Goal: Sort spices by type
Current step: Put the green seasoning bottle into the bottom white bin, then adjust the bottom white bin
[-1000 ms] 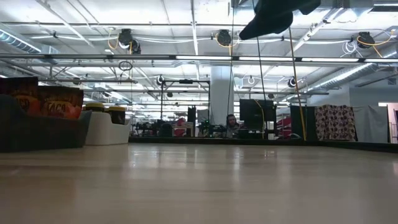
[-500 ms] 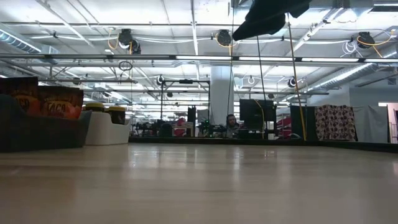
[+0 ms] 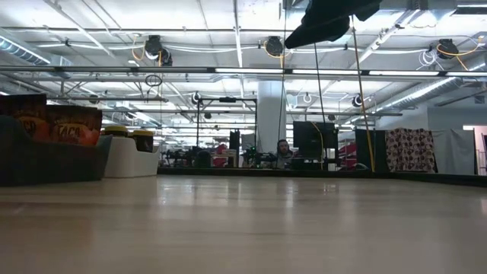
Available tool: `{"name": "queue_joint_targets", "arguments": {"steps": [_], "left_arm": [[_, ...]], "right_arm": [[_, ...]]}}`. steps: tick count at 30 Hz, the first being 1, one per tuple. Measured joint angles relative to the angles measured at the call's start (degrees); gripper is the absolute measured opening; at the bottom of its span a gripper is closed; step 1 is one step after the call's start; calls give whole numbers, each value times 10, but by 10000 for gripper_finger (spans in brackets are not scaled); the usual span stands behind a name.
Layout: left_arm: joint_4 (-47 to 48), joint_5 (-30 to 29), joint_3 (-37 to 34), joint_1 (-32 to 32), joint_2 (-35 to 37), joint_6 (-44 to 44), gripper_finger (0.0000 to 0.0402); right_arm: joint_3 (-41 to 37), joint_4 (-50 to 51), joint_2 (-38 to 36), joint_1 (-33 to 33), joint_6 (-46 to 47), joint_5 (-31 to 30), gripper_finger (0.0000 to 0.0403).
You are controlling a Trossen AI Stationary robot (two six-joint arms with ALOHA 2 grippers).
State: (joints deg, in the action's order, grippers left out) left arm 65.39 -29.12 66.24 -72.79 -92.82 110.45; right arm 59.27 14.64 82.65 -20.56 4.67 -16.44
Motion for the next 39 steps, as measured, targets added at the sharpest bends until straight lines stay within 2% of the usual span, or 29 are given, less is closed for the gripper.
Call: {"name": "queue_joint_targets", "arguments": {"steps": [9,14,26,35,39], "left_arm": [[0,-7,0,0,0,-3,217],[0,27,0,0,0,-3,222],[1,44,0,0,0,-4,293],[2,47,0,0,32,-19,294],[-1,21,0,0,59,-35,294]], "right_arm": [[0,0,0,0,-4,0,297],[0,0,0,0,-6,0,297],[0,0,0,0,-11,0,297],[0,0,0,5,-11,0,297],[0,0,0,9,-11,0,297]]}}
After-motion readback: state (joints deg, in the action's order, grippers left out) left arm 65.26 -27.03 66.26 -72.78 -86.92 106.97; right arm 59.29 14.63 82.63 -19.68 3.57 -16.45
